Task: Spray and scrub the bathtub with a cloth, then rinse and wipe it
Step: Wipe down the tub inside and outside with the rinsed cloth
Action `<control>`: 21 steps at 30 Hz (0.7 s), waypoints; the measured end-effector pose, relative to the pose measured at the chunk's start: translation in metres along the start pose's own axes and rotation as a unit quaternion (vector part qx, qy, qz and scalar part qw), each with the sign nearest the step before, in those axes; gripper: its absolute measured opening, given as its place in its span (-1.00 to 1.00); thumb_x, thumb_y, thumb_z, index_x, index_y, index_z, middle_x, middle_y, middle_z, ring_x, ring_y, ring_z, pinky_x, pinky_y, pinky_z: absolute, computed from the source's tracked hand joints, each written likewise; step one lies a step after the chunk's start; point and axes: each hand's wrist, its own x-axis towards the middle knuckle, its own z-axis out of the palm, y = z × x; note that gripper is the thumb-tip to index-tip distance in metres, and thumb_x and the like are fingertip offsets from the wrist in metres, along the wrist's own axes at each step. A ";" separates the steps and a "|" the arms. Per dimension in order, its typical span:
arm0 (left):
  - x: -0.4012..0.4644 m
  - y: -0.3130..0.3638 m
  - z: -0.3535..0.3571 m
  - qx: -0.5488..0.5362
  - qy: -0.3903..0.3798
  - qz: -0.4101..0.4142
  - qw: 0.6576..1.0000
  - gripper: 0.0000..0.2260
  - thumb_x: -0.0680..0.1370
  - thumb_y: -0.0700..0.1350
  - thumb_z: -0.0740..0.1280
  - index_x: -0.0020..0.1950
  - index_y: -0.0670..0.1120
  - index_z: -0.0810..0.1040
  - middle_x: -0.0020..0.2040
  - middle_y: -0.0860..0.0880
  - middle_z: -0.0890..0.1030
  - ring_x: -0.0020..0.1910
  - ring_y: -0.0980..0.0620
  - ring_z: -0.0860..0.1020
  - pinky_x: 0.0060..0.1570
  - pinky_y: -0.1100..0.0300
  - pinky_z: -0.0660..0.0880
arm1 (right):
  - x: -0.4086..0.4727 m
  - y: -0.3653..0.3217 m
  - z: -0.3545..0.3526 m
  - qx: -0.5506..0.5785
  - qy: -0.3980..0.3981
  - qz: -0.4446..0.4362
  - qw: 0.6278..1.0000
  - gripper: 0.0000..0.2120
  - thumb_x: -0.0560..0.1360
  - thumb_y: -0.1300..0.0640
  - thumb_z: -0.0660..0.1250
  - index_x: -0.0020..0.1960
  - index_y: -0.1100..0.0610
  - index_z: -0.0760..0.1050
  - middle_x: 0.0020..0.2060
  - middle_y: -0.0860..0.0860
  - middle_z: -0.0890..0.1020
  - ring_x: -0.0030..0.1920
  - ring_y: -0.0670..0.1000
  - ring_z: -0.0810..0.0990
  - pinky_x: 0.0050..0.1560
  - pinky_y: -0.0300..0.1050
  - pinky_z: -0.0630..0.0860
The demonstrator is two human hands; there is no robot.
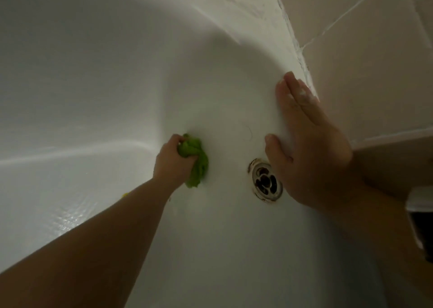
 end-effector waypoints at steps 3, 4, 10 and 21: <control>-0.022 -0.017 0.016 -0.003 -0.060 0.000 0.998 -0.76 0.51 -0.07 0.51 0.08 0.11 0.52 -0.09 0.09 0.64 -0.08 0.06 0.62 -0.18 0.19 0.51 | 0.001 0.000 0.000 -0.006 -0.001 -0.005 1.000 -0.30 0.54 0.20 0.37 0.62 0.28 0.21 0.62 0.18 0.24 0.62 0.14 0.21 0.59 0.10 0.25; -0.029 -0.018 0.019 -0.027 -0.058 0.012 0.998 -0.77 0.50 -0.08 0.52 0.06 0.12 0.53 -0.10 0.11 0.64 -0.10 0.14 0.62 -0.19 0.23 0.50 | 0.001 0.000 0.000 -0.006 -0.001 -0.006 1.000 -0.30 0.54 0.20 0.36 0.62 0.29 0.21 0.61 0.18 0.24 0.62 0.14 0.21 0.59 0.08 0.24; 0.001 -0.002 0.012 -0.130 0.098 0.035 0.986 -0.79 0.48 -0.08 0.51 -0.02 0.13 0.53 -0.11 0.16 0.64 -0.16 0.26 0.60 -0.11 0.23 0.55 | 0.005 0.001 0.002 0.003 -0.002 -0.008 1.000 -0.30 0.53 0.19 0.34 0.61 0.29 0.22 0.61 0.19 0.25 0.62 0.15 0.22 0.60 0.09 0.24; -0.041 -0.056 0.035 -0.084 -0.018 -0.163 0.983 -0.79 0.43 -0.09 0.58 -0.02 0.04 0.62 -0.08 -0.02 0.68 -0.03 -0.12 0.67 0.02 -0.09 0.66 | 0.007 -0.002 0.000 0.014 0.005 0.002 1.000 -0.29 0.51 0.16 0.32 0.61 0.28 0.23 0.60 0.18 0.27 0.61 0.14 0.23 0.57 0.12 0.29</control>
